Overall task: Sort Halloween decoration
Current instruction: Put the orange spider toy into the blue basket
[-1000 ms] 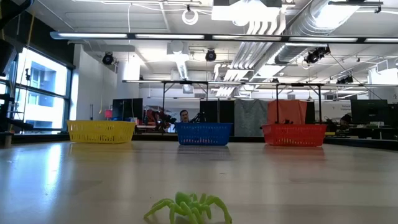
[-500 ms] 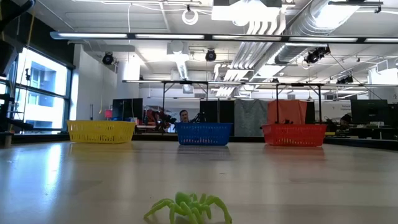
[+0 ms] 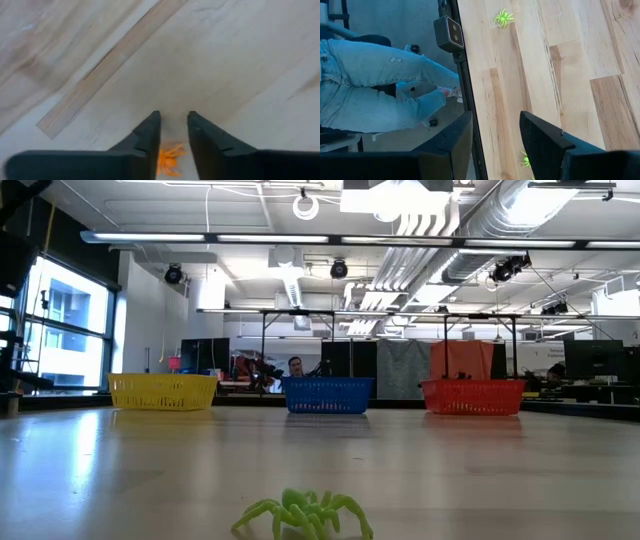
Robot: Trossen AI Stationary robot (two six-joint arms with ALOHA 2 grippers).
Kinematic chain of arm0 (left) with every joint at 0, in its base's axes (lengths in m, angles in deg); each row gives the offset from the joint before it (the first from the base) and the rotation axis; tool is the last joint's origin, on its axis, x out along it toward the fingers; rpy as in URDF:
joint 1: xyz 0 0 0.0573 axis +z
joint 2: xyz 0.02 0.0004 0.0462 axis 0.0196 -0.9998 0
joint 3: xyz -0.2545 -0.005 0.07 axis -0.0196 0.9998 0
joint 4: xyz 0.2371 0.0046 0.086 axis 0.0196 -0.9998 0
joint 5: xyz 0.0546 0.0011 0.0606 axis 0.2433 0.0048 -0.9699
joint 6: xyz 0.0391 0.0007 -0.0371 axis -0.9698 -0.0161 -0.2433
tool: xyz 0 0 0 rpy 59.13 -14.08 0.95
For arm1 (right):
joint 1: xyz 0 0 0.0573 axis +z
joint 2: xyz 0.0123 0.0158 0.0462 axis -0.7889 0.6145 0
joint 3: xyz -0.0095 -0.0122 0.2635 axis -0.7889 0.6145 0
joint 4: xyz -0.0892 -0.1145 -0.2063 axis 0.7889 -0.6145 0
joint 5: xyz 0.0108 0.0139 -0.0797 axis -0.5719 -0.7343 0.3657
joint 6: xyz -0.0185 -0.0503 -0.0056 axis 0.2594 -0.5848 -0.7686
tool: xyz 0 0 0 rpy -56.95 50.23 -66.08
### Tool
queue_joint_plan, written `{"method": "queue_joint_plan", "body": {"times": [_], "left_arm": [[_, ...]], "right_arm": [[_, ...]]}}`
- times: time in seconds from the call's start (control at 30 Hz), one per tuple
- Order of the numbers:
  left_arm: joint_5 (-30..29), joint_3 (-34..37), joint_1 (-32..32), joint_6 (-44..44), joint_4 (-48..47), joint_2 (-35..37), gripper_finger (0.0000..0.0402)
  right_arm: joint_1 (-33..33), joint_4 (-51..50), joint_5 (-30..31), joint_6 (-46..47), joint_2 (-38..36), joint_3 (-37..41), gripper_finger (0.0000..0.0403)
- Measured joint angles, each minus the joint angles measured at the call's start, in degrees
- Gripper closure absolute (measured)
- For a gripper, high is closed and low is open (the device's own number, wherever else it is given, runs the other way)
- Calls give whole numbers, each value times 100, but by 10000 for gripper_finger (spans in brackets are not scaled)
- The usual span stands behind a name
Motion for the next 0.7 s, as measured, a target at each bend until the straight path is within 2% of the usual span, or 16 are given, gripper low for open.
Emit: {"method": "queue_joint_plan", "body": {"times": [0.17, 0.27, 0.5, 0.7], "left_arm": [[66, -4, 0, 9, 61, 49, 246], [190, -6, -15, 8, 118, 199, 218], [267, -8, -234, 396, 47, 611, 208], [420, -13, -476, 790, 2, 564, 209]], "right_arm": [[0, 2, 0, 0, 0, 0, 243], [0, 0, -1, 0, 0, 0, 243], [0, 0, -1, 0, 0, 0, 243], [0, 0, 1, 0, 0, 0, 243]]}}
